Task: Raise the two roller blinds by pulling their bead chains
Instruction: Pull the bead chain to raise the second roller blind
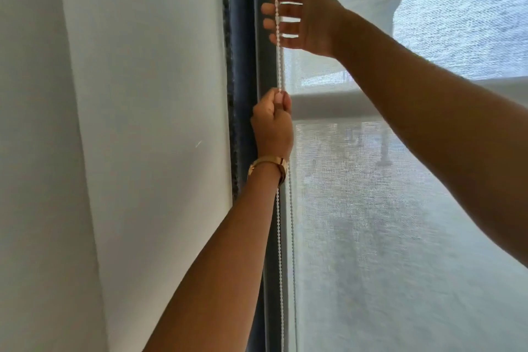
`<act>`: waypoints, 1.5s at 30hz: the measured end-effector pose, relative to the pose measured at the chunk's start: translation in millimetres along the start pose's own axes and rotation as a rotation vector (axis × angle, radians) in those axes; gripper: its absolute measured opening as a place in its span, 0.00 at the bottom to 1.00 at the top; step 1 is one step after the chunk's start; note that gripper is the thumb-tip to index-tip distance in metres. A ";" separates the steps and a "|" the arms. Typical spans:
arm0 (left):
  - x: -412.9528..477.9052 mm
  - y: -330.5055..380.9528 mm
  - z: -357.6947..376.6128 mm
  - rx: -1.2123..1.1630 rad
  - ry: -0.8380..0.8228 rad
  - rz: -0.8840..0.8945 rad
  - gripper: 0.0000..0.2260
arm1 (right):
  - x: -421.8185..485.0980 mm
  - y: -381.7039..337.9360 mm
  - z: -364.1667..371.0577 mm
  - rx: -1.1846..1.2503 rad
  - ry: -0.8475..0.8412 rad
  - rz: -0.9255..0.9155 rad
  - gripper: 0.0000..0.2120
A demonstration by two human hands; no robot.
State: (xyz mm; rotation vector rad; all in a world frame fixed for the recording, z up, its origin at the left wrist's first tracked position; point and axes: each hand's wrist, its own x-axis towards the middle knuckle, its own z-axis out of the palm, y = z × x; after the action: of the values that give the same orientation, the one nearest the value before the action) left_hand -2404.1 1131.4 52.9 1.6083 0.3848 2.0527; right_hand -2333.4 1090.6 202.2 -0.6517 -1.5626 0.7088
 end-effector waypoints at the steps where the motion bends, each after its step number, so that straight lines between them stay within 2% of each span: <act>1: -2.9 0.6 2.1 -0.003 -0.005 0.011 0.16 | -1.4 -2.6 0.9 0.033 -0.006 0.011 0.16; 10: -24.7 16.7 5.9 -0.008 0.007 0.050 0.18 | -15.5 -23.2 31.7 0.118 0.084 -0.046 0.16; 13: -29.2 24.6 2.6 0.004 -0.001 0.062 0.17 | -13.8 -24.4 37.7 0.049 0.210 -0.164 0.16; 15: -33.9 29.5 3.7 0.002 -0.005 0.070 0.17 | -13.9 -19.2 39.2 0.089 0.265 -0.249 0.17; 19: -41.3 35.5 5.2 0.001 -0.001 0.061 0.17 | -17.8 -15.1 38.4 0.198 0.234 -0.289 0.18; 28: -53.9 47.9 -4.5 -0.034 -0.010 0.033 0.15 | -35.4 -23.2 49.2 0.269 0.191 -0.291 0.18; 32: -46.3 63.5 -5.8 -0.024 -0.130 0.039 0.17 | -40.4 -42.5 50.1 0.142 0.270 -0.302 0.17; 35: -37.7 62.2 -11.1 0.016 -0.166 0.028 0.15 | -41.4 -33.5 42.3 -0.054 0.265 -0.290 0.16; 38: -41.9 46.2 -19.1 0.061 -0.186 -0.074 0.14 | -39.0 1.2 30.5 -0.241 0.226 -0.225 0.15; 42: -62.6 10.9 -30.8 0.160 -0.161 -0.218 0.14 | -30.2 43.9 22.7 -0.340 0.268 -0.073 0.10; 45: -74.8 -6.0 -36.4 0.156 -0.135 -0.300 0.10 | -24.6 70.9 23.9 -0.410 0.273 0.031 0.05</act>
State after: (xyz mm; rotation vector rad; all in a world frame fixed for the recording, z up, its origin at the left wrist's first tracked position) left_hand -2424.6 1098.7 -21.0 1.6537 0.7055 1.7167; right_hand -2354.0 1116.7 130.8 -1.0324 -1.4531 0.3028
